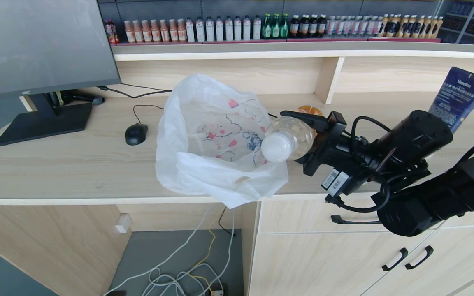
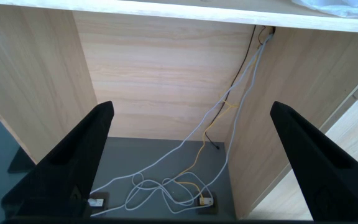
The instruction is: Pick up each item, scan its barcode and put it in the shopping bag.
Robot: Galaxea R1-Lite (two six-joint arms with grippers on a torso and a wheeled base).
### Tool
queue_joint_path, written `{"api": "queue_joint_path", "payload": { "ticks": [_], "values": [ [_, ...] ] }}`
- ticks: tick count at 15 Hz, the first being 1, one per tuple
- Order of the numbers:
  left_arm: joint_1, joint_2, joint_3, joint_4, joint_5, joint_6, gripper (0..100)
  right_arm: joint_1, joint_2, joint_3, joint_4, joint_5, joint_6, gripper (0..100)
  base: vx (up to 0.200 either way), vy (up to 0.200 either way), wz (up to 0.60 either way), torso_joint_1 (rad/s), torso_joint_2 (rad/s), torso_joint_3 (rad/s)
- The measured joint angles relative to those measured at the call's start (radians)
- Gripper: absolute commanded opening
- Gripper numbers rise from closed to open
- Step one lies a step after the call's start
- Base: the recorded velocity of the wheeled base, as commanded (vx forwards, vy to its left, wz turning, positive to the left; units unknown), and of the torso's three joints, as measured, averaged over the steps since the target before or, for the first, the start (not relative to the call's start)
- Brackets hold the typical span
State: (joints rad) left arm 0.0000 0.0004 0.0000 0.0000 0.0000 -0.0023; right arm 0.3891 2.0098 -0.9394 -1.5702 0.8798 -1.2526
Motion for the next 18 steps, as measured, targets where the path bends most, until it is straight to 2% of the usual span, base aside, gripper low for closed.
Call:
{"api": "queue_joint_path", "payload": {
  "ticks": [18],
  "values": [
    [0.0,0.0,0.0,0.0,0.0,0.0,100,-0.094,0.03,-0.044,0.0,-0.001,0.001,0,0.0,0.0,0.0,0.0,0.0,0.0]
  ]
}}
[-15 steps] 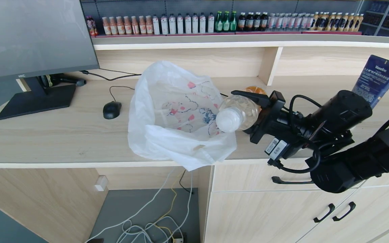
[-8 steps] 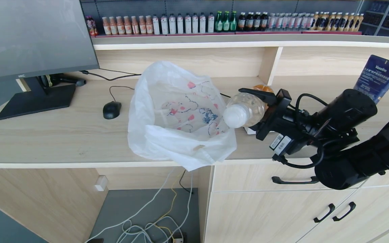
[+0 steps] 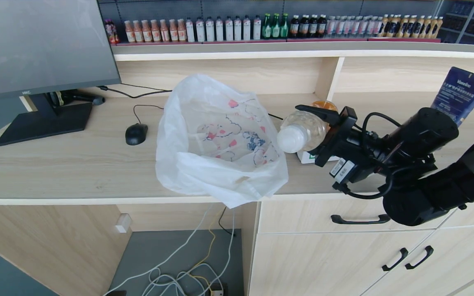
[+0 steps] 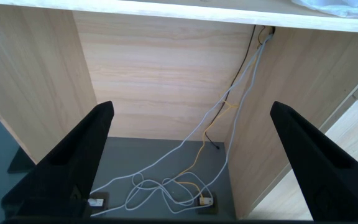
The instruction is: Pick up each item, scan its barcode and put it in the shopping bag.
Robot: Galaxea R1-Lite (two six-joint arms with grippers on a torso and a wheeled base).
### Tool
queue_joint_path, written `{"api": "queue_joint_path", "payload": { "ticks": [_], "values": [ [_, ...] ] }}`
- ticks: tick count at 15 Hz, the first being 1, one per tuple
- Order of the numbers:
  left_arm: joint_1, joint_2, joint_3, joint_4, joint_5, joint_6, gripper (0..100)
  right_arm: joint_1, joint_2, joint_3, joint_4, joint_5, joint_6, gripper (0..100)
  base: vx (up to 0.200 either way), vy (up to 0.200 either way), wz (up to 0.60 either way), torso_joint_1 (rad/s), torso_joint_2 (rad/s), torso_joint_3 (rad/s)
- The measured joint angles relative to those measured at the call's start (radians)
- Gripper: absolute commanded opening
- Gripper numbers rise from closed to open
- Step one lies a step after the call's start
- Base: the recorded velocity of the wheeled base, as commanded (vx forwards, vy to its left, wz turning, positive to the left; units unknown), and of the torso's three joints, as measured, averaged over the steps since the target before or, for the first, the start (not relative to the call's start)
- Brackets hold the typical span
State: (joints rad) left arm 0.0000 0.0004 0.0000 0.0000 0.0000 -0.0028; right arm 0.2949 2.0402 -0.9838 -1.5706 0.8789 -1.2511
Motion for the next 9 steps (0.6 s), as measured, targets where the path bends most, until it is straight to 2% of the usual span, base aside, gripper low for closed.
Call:
{"api": "queue_joint_path", "payload": {
  "ticks": [9],
  "values": [
    [0.0,0.0,0.0,0.0,0.0,0.0,100,-0.009,0.028,-0.018,0.0,-0.001,0.002,0,0.0,0.0,0.0,0.0,0.0,0.0]
  ]
}}
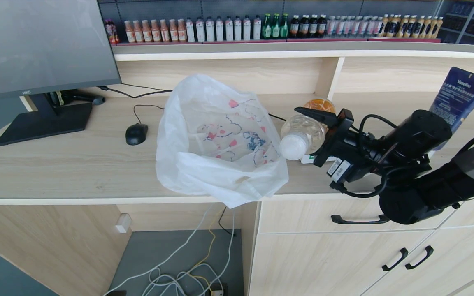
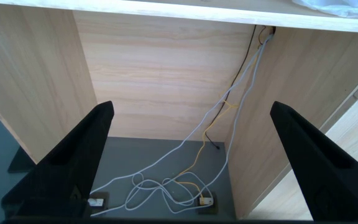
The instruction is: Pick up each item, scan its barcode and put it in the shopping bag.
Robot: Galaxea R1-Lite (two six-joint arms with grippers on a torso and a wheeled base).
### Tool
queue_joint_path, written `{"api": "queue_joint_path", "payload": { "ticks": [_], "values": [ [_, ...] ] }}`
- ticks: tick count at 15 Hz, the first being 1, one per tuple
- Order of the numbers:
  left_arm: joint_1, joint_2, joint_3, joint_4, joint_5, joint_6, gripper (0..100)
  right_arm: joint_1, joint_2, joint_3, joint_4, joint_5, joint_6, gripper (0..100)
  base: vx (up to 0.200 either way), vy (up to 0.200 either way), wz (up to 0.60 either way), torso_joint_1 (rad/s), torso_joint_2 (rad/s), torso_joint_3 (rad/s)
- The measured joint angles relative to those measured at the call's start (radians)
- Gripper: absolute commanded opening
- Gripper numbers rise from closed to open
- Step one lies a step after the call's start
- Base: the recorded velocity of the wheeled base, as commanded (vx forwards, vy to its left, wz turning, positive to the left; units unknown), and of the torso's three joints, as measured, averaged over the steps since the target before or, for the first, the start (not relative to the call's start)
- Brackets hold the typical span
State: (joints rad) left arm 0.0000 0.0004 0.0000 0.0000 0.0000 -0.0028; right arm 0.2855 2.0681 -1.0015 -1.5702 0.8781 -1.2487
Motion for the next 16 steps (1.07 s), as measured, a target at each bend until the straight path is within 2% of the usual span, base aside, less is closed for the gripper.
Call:
{"api": "queue_joint_path", "payload": {
  "ticks": [10,16],
  "values": [
    [0.0,0.0,0.0,0.0,0.0,0.0,100,0.016,-0.058,0.016,0.003,-0.006,0.046,0,0.0,0.0,0.0,0.0,0.0,0.0],
    [0.0,0.0,0.0,0.0,0.0,0.0,100,0.117,-0.13,0.019,0.001,-0.174,0.184,0,0.0,0.0,0.0,0.0,0.0,0.0]
  ]
}}
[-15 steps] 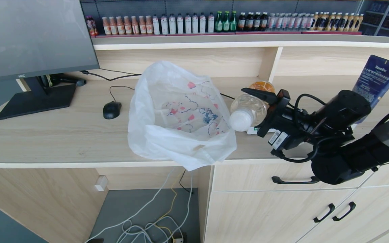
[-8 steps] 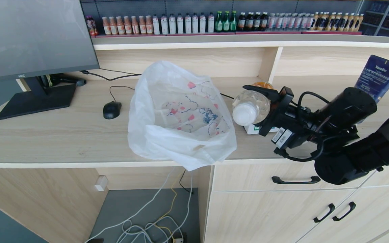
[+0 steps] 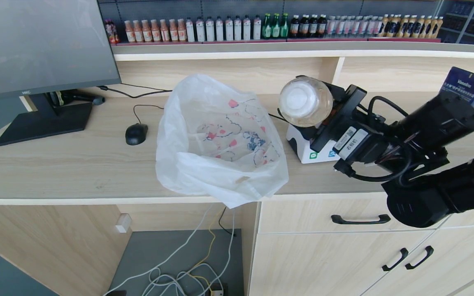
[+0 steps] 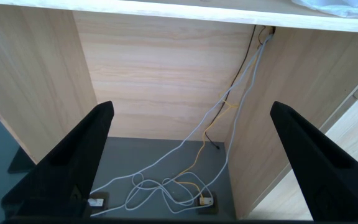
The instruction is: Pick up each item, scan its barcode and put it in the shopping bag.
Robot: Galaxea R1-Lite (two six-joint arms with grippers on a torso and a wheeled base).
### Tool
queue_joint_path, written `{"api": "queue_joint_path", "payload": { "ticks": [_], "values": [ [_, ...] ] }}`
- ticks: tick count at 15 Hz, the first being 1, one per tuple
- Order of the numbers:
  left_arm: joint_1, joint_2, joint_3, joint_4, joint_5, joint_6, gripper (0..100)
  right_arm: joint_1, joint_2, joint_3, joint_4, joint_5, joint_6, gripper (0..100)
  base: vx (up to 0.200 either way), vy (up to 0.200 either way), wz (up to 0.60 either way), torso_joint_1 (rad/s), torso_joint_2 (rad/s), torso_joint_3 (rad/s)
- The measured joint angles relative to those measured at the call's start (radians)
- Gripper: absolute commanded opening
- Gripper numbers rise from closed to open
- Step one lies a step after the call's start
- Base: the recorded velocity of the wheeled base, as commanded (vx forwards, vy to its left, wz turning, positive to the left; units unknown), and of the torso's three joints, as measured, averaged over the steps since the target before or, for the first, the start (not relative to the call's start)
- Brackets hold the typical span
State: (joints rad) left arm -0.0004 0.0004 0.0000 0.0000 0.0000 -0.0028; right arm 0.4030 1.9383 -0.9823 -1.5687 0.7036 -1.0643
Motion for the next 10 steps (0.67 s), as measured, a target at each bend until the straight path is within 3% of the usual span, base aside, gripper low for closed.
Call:
{"api": "queue_joint_path", "payload": {
  "ticks": [4,9,10],
  "values": [
    [0.0,0.0,0.0,0.0,0.0,0.0,100,0.066,-0.064,0.082,0.0,-0.173,0.128,0,0.0,0.0,0.0,0.0,0.0,0.0],
    [0.0,0.0,0.0,0.0,0.0,0.0,100,0.091,-0.166,0.192,-0.001,-0.236,0.295,0,0.0,0.0,0.0,0.0,0.0,0.0],
    [0.0,0.0,0.0,0.0,0.0,0.0,100,0.109,-0.189,0.217,0.0,-0.288,0.319,0,0.0,0.0,0.0,0.0,0.0,0.0]
  ]
}}
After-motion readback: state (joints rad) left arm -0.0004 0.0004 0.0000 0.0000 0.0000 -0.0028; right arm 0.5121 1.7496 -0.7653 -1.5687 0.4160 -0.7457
